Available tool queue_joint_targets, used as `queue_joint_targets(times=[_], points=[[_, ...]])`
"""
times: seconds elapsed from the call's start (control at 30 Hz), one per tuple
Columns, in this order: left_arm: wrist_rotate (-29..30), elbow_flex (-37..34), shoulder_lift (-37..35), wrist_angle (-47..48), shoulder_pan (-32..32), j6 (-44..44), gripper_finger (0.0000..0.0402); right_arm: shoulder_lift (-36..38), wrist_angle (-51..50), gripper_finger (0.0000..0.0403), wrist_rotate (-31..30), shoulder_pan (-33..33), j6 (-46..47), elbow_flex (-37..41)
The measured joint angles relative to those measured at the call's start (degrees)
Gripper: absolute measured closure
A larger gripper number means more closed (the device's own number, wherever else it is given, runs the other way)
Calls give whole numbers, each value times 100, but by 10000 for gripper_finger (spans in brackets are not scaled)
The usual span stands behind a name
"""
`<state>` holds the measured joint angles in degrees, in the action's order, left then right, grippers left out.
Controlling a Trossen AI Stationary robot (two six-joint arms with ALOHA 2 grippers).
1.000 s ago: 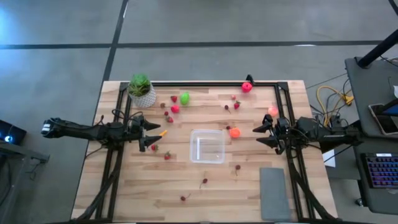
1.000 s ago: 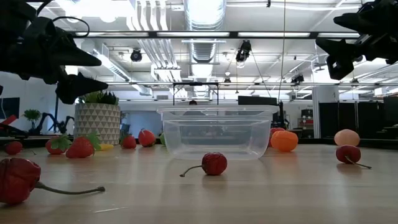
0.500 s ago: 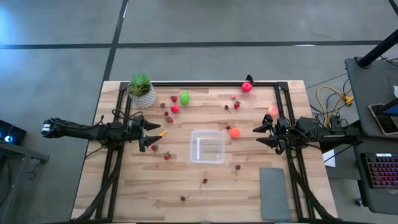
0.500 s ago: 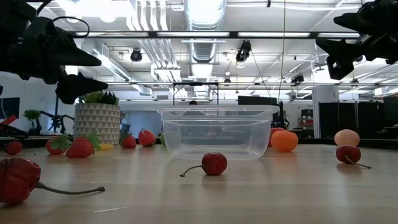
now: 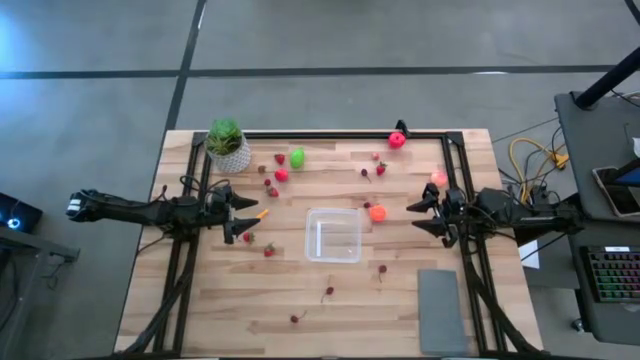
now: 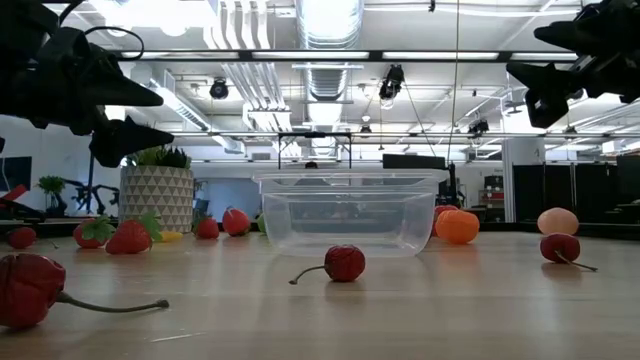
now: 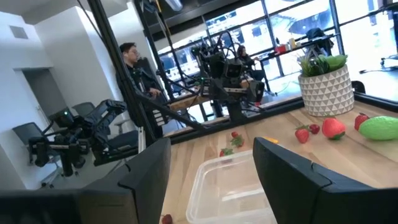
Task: Pick and placing Produce into tupperware
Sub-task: Put the red cherry into the transparent container
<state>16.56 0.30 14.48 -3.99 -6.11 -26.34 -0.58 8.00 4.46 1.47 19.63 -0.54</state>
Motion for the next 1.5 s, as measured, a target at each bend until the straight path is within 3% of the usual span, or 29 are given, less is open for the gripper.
queue_joint_targets(times=[0.07,0.17,0.27,0.37,0.63,0.83,0.9,1.17,1.37,1.5], points=[[0,-1,0,0,0,1,71,2,86,181,4,1,470,0],[0,0,1,0,0,0,71,0,203,181,-151,1,2623,0],[11,0,1,0,0,-6,71,-62,137,181,-1270,-1,3387,-1],[508,-2,0,0,7,-168,71,-76,261,181,-2037,1,4068,0],[977,0,2,-155,11,-317,71,-538,2575,181,-2088,1,3576,-4],[982,0,0,-1642,11,-3832,71,-1029,3525,181,-2656,1,3372,-4],[1074,-2,0,-1960,12,-4302,71,-1139,3523,181,-2705,0,3595,-4],[1270,-2,1,-2112,13,-2905,71,-1617,3531,181,-2702,-1,3181,-2],[1895,-2,2,-2141,13,-2874,71,-1971,3752,181,-2929,1,3377,-2],[2109,-2,0,-2467,15,-3010,71,-2234,4192,181,-2718,-1,3414,-58]])
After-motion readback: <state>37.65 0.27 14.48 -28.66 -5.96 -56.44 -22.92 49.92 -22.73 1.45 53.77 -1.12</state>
